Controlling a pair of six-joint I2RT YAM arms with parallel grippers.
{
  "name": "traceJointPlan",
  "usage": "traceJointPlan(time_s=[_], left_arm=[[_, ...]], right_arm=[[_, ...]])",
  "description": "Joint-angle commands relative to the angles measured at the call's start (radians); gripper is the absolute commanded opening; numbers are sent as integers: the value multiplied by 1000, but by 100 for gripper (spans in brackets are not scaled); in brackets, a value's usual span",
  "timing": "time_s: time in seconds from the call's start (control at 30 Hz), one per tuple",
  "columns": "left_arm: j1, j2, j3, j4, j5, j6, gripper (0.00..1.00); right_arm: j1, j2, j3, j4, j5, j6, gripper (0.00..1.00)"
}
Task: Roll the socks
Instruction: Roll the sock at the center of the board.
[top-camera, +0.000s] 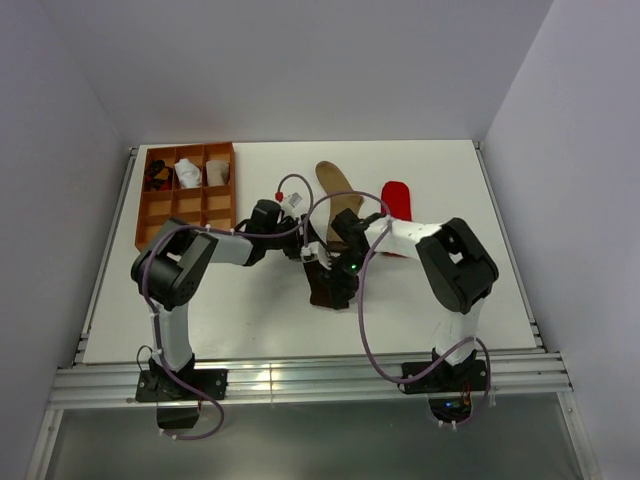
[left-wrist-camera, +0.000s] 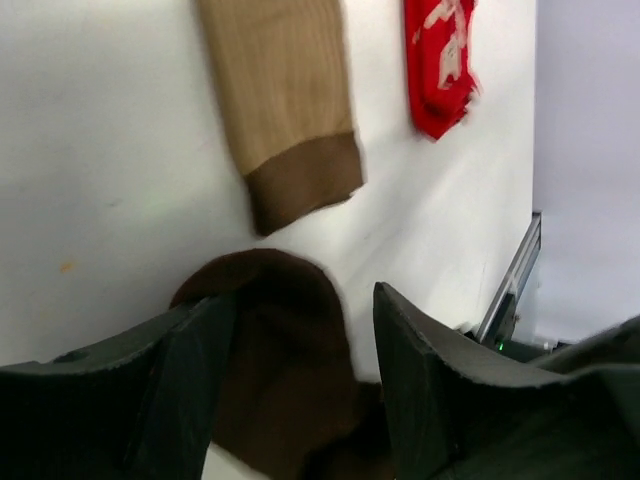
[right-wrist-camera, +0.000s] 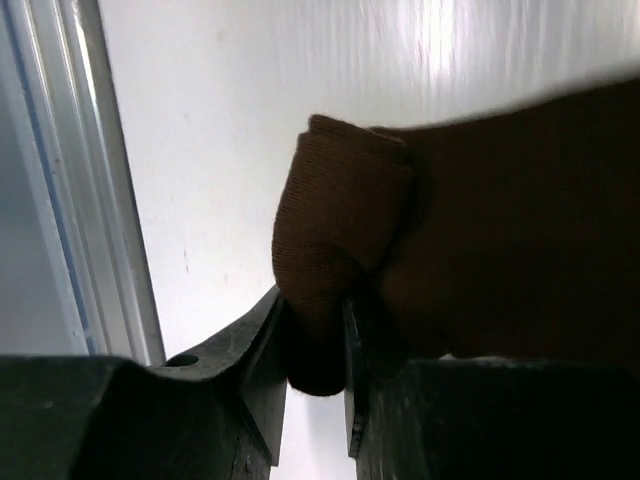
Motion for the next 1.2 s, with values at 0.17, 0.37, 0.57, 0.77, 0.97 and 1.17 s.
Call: traceJointPlan(time_s=[0.17,0.37,0.57,0.77,0.97,1.17], left_arm=[[6,8,-35,-98,260,98,61],[5,-30,-38,-98,253,94,59],[15,-139,-61,-109,112,77,60],[34,-271,-32,-224,-83,117,64],[48,-394,-68,-268,-198,117,64],[14,-585,-221,-209,-230,97,61]], right_arm=[[-121,-37,-74,57,267,222,0],[-120,16,-38,21,248,224,0],[-121,64,-4,-33,216,213,0],[-120,96,22,-88,196,201,0],[-111,111,59,-153,158,201,0],[-72,190,174,-288,55,213,1]])
